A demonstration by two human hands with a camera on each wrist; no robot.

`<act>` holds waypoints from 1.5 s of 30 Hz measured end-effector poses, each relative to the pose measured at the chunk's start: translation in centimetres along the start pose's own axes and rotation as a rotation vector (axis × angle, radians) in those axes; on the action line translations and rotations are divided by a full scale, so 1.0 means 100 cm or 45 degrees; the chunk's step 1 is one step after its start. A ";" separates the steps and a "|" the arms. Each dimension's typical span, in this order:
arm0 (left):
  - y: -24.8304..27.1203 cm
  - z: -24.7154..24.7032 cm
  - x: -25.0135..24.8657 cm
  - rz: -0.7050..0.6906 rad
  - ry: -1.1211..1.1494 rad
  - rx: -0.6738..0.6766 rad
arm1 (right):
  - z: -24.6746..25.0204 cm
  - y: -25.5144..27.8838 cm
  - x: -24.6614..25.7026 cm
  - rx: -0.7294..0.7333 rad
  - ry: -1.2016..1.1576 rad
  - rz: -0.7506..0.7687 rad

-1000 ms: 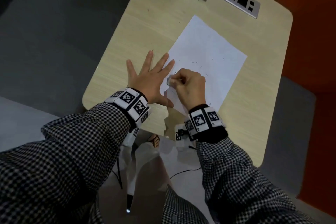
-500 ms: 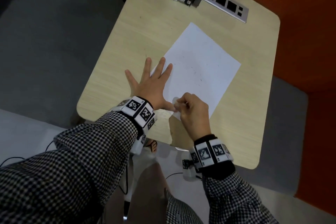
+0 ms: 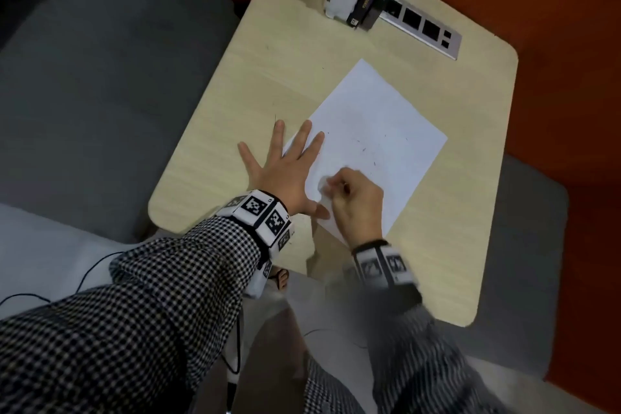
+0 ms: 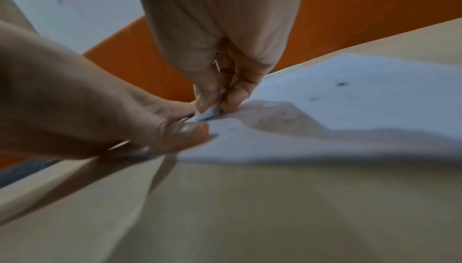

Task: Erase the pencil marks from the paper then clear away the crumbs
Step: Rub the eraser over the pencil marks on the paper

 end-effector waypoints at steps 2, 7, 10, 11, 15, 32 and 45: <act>0.000 -0.001 0.000 -0.001 -0.003 0.000 | -0.005 -0.031 0.008 -0.033 0.033 0.042; 0.000 0.001 -0.001 -0.001 0.020 -0.016 | 0.000 -0.013 0.016 -0.086 0.234 0.224; 0.001 0.003 0.000 0.011 -0.004 -0.024 | 0.006 0.023 0.017 -0.076 0.206 0.240; 0.000 0.003 0.000 0.009 -0.010 -0.022 | 0.005 0.014 0.017 -0.077 0.199 0.232; 0.001 0.002 -0.001 0.001 0.000 -0.019 | -0.004 -0.035 0.014 -0.050 0.252 0.163; 0.001 0.001 -0.001 -0.012 0.005 -0.039 | -0.002 0.007 0.008 0.014 0.088 0.116; 0.000 0.002 -0.001 0.002 0.070 -0.049 | -0.022 -0.022 0.026 0.046 0.174 0.163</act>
Point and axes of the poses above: each hand's wrist, its own y-axis away from the middle knuckle, its own z-axis out of the back of the hand, x = y × z, the point moved 10 cm from there along -y, towards the middle knuckle, and after that the axes turned 10 degrees about -x, right-handed, at the moved point
